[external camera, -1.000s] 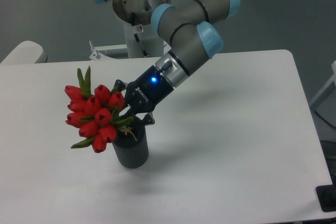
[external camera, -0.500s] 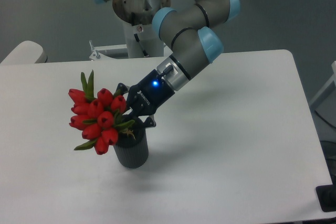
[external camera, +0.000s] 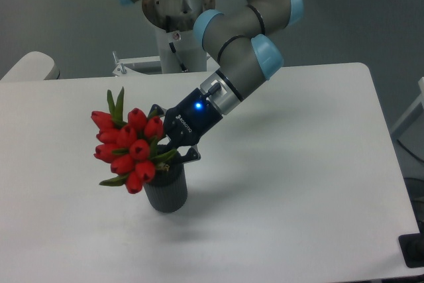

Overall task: Insert the flowers into the vase
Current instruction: 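Push the tulips deeper into the vase, tilting the bunch upright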

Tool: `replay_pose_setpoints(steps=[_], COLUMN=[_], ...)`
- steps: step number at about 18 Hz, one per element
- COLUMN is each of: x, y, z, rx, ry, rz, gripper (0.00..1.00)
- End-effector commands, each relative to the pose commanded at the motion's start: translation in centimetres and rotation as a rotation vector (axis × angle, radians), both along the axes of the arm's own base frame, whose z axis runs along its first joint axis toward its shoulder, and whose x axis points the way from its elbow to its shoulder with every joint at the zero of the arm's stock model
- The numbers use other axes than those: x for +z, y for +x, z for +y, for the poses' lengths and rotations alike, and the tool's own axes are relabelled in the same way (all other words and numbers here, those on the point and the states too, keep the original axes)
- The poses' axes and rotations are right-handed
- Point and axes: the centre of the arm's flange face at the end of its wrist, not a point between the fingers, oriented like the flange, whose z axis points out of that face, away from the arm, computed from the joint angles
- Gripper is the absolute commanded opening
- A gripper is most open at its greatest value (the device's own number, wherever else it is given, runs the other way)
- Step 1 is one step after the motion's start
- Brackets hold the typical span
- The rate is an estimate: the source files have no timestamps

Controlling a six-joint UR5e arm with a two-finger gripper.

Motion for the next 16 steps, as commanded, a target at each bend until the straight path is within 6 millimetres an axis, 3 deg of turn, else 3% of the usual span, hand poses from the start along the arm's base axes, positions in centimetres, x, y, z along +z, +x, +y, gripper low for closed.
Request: replay_pose_setpoints(steps=[9,11,13,16], x=[0.12,0.1,0.12,0.08], y=[-0.09,-0.25,-0.56,-0.87], z=[-0.05,-0.15,-0.44,-0.65], rx=[0.002,0.005,0.013,0.02], ry=[-0.001,-0.002,-0.002,-0.006], rz=[0.004,0.005,0.005,0.007], gripper=[0.73,0.8,0.94,1.0])
